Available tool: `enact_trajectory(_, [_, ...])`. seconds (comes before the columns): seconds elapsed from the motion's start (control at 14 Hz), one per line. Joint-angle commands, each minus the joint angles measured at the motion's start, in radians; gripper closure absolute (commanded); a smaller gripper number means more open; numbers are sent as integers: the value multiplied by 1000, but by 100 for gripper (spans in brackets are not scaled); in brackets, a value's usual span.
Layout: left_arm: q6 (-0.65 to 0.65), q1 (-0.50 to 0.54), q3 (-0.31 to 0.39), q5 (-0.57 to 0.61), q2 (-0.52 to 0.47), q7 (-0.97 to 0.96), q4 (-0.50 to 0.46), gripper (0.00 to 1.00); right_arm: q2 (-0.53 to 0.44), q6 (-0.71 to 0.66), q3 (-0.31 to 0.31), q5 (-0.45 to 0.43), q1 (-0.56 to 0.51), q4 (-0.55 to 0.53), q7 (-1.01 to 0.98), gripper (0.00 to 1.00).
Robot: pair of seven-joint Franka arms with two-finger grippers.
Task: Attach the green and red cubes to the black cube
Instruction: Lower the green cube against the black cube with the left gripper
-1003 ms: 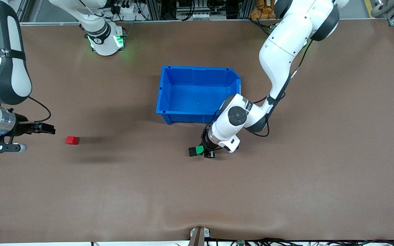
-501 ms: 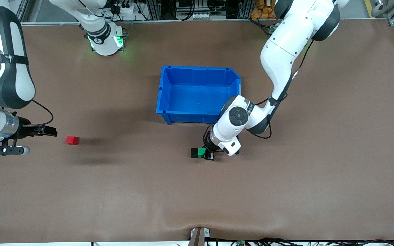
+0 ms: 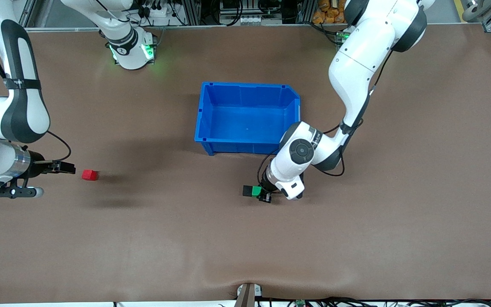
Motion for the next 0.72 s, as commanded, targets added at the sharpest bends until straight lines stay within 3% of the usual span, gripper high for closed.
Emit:
enact_trajectory(0.0, [-47, 9, -5, 17, -15, 28, 20, 0, 4, 14, 11, 10, -20, -4, -15, 0])
enact_trajectory(0.64, [-280, 135, 1, 19, -236, 405, 8, 0, 50, 67, 11, 10, -27, -4, -15, 0])
